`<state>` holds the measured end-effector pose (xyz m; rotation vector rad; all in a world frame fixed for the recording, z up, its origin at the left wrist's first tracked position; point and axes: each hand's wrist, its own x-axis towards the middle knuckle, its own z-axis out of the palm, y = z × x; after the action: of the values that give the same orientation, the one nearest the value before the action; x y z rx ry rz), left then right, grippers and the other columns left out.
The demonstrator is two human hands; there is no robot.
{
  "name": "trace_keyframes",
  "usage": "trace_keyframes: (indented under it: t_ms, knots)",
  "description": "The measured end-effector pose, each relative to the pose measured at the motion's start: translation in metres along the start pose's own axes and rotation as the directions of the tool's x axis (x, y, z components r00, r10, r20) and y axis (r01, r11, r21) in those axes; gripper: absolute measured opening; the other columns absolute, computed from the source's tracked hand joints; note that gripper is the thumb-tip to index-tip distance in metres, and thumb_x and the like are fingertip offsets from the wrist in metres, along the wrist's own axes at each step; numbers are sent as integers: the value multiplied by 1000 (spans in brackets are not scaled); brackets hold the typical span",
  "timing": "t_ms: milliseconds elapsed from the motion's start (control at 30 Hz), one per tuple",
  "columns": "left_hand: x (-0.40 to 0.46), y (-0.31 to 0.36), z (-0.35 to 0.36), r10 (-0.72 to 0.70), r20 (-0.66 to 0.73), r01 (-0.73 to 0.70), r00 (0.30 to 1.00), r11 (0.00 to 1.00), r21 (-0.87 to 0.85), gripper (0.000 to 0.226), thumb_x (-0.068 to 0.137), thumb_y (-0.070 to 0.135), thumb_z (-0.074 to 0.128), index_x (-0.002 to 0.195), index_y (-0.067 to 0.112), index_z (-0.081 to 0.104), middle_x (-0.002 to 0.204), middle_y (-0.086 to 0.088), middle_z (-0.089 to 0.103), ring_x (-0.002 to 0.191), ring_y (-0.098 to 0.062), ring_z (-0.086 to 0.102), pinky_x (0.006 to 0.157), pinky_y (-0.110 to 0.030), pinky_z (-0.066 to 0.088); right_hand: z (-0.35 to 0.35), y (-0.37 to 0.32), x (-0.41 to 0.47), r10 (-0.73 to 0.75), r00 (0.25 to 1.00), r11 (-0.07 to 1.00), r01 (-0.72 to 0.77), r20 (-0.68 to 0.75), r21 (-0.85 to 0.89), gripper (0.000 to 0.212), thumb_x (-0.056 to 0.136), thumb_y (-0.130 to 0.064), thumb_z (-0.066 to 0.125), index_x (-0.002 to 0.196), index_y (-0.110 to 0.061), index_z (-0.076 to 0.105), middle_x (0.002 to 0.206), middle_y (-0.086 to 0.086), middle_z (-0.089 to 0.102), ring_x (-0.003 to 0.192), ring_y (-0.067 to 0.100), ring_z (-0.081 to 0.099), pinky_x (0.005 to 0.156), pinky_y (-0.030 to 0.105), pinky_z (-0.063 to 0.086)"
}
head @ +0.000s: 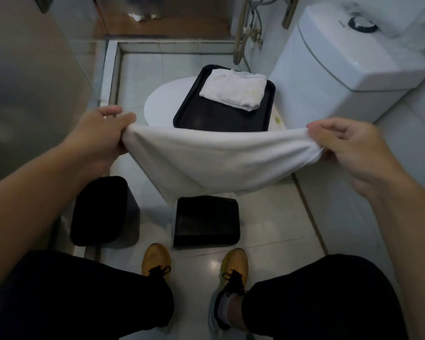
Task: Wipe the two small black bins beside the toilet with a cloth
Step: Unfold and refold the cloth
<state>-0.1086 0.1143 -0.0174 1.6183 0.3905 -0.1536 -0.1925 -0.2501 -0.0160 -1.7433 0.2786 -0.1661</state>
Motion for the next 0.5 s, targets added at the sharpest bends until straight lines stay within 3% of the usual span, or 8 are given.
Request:
trace_keyframes:
  t_ms: [100, 167, 267, 333, 433, 500]
  knots:
    - [-3, 9, -3, -169, 186, 183, 968, 981, -60, 18, 98, 19, 54, 115, 15, 59, 93, -3, 68, 70, -9, 65, 55, -25, 58, -1, -10, 1, 143, 987, 983, -150, 73, 103, 17, 94, -26, 60, 95, -12, 70, 67, -9, 69, 67, 7, 58, 66, 21, 48]
    - [-4, 16, -11, -204, 313, 219, 928, 976, -13, 19, 87, 25, 64, 99, 12, 69, 93, -1, 73, 68, -6, 70, 59, -22, 59, -3, -18, 1, 193, 966, 956, -224, 172, 187, 21, 86, -21, 64, 100, -7, 71, 75, -2, 69, 78, 13, 59, 74, 24, 52]
    - [0, 21, -31, -143, 465, 88, 874, 987, 138, 62, 35, 37, 95, 90, 12, 80, 105, -3, 75, 82, -9, 73, 63, -18, 57, -8, -25, 0, 203, 950, 971, -227, 235, 77, 33, 77, -6, 67, 110, -6, 70, 91, 9, 68, 86, 18, 61, 74, 19, 56]
    - [5, 19, -40, -114, 468, -17, 876, 964, 267, 84, 18, 45, 97, 95, 16, 80, 104, -4, 76, 91, -14, 73, 69, -18, 56, -10, -26, 1, 195, 961, 980, -184, 196, -71, 31, 81, 4, 67, 109, -10, 72, 98, 14, 69, 89, 20, 61, 72, 17, 55]
    - [4, 17, -46, -7, 416, -196, 909, 874, 444, 82, 27, 59, 92, 99, 23, 79, 98, -4, 76, 94, -18, 71, 78, -22, 57, -12, -26, 1, 183, 964, 956, -128, 195, -265, 35, 84, 9, 67, 101, -19, 76, 100, 10, 75, 92, 20, 65, 84, 21, 54]
    - [-3, 17, -43, 125, 406, -359, 905, 737, 573, 47, 57, 49, 86, 97, 26, 78, 90, -5, 75, 88, -21, 70, 83, -32, 56, -11, -26, 1, 165, 969, 921, -84, 186, -381, 39, 86, 9, 67, 101, -26, 77, 96, 8, 75, 90, 17, 65, 87, 20, 51]
